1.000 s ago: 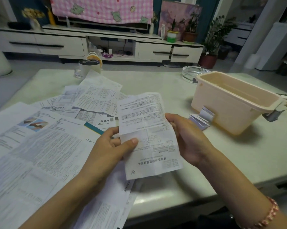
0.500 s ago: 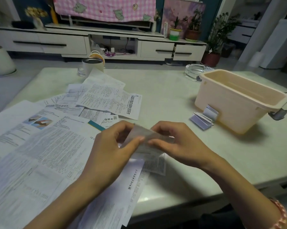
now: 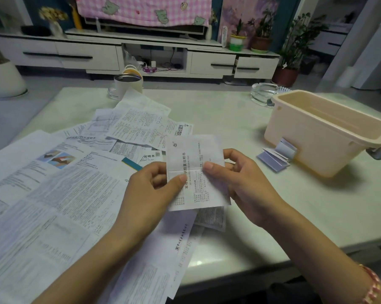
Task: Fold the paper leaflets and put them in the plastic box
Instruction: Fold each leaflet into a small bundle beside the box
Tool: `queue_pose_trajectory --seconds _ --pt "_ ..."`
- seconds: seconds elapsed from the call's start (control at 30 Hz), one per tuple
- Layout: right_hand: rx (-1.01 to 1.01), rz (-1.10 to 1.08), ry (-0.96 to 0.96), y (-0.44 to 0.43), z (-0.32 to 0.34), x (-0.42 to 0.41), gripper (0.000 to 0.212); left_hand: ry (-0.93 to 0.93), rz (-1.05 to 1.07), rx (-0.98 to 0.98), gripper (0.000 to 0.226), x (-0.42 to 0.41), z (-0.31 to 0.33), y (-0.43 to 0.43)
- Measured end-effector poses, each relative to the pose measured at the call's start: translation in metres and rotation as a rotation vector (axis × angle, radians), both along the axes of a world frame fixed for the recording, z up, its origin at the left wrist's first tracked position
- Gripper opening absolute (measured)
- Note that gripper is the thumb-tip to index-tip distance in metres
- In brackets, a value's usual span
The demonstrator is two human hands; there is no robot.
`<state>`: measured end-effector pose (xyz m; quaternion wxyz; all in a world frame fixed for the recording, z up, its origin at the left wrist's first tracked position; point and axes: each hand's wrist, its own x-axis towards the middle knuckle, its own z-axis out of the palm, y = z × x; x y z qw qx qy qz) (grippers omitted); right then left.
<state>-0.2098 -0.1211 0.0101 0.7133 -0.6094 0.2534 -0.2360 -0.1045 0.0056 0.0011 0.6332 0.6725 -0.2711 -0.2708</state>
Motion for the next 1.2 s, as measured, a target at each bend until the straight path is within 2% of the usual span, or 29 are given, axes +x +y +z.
queue_pose_trajectory --seconds 0.1,0.23,0.33,0.4,0.5,0.57,0.63,0.8,0.97,1.1,1.2 --pt "0.0 0.105 0.033 -0.001 0.001 -0.001 0.033 -0.005 0.009 0.001 0.007 0.001 0.001 0.002" --pt "-0.01 0.176 0.088 -0.002 0.003 -0.003 0.029 -0.013 0.029 0.006 0.009 0.004 0.001 0.001" --pt "-0.056 0.179 0.11 -0.002 0.005 -0.004 0.027 0.019 0.035 0.015 0.022 0.006 0.001 -0.001" --pt "-0.101 0.187 0.121 -0.001 0.006 -0.004 0.03 0.076 0.036 0.025 0.03 0.007 0.002 -0.002" --pt "-0.209 0.169 0.135 0.001 0.005 -0.005 0.038 0.263 0.023 0.006 0.026 0.006 0.003 -0.003" --pt "-0.292 0.141 0.12 0.001 0.002 -0.005 0.04 0.323 -0.016 0.01 0.028 0.006 0.002 -0.003" --pt "-0.337 0.127 0.102 0.002 0.0 -0.004 0.041 0.277 -0.05 0.046 0.031 0.005 -0.001 -0.003" --pt "-0.39 0.211 0.096 -0.001 0.005 -0.005 0.039 0.17 0.072 0.03 0.017 0.006 -0.004 -0.003" --pt "-0.331 0.082 -0.043 -0.011 0.008 -0.007 0.027 -0.103 0.07 -0.023 0.013 0.006 -0.001 0.001" --pt "-0.482 0.205 0.149 -0.001 0.001 -0.004 0.007 -0.211 -0.012 -0.028 0.017 0.007 -0.002 0.001" --pt "-0.54 0.272 0.236 0.004 -0.002 -0.003 0.005 -0.221 -0.006 -0.047 0.016 0.009 -0.003 0.0"
